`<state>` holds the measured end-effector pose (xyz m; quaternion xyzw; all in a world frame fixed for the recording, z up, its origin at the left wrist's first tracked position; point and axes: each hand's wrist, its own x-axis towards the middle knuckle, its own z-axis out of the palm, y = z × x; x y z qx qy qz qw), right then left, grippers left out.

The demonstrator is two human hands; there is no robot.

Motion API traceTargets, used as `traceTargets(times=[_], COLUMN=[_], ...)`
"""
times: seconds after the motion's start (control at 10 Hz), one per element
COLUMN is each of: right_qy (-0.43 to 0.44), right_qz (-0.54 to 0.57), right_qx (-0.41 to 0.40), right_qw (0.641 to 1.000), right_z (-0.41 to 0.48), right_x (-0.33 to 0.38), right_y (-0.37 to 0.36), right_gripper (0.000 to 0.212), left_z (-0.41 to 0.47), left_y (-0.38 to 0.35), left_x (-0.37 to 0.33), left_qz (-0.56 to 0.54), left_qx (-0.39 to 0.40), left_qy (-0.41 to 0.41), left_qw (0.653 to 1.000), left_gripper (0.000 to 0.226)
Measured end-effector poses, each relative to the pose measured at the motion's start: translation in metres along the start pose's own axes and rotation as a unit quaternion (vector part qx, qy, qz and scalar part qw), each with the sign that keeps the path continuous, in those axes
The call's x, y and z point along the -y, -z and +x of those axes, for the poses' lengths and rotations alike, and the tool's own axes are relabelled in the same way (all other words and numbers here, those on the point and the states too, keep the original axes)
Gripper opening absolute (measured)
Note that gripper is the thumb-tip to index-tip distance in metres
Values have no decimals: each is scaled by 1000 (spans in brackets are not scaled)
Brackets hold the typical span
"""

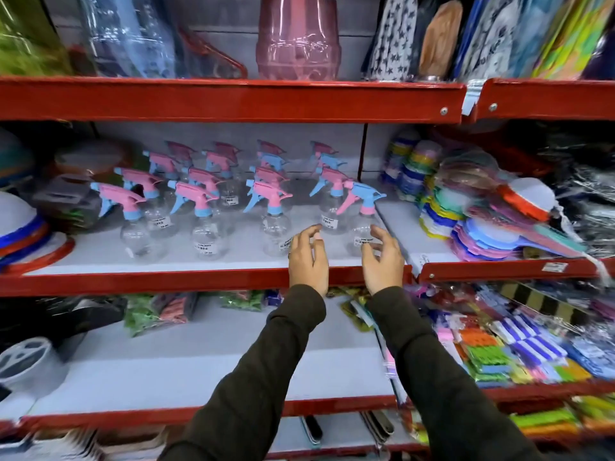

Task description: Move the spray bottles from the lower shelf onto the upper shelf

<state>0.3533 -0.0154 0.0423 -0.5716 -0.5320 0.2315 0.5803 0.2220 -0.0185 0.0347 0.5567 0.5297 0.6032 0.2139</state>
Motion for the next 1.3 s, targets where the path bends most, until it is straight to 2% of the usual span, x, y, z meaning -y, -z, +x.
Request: traceTargets(times=[0.2, 0.4, 0.5, 0.8, 1.1, 1.2, 1.3], right_qy=[-35, -59, -54, -26, -42, -40, -23], right_qz=[-69, -94, -101, -87, -82, -80, -13], right_qx=[34, 89, 93, 134, 156, 157, 100], right_qw=[996, 990, 989, 987, 984, 984, 995], right_z=[27, 41, 39, 25, 20, 19, 11], right_x=[-5, -5, -6, 3, 8, 7, 12], right_y=[17, 17, 14, -10, -11, -9, 7], right_gripper=[47, 51, 51, 49, 51, 52, 49], left_z=[18, 30, 29, 27, 25, 23, 15], left_y=[-40, -53, -50, -21, -16, -15, -6], left_x=[-8, -13, -13, -7, -9, -9, -12], left_qz=[80, 119, 106, 117, 120, 114, 100], left_qx=[136, 199, 203, 147, 156, 153, 124], left_qy=[80, 112, 117, 110, 125, 126, 97], left_qw=[984, 966, 966, 976, 972, 973, 982], left_gripper=[45, 50, 49, 42, 45, 50, 52])
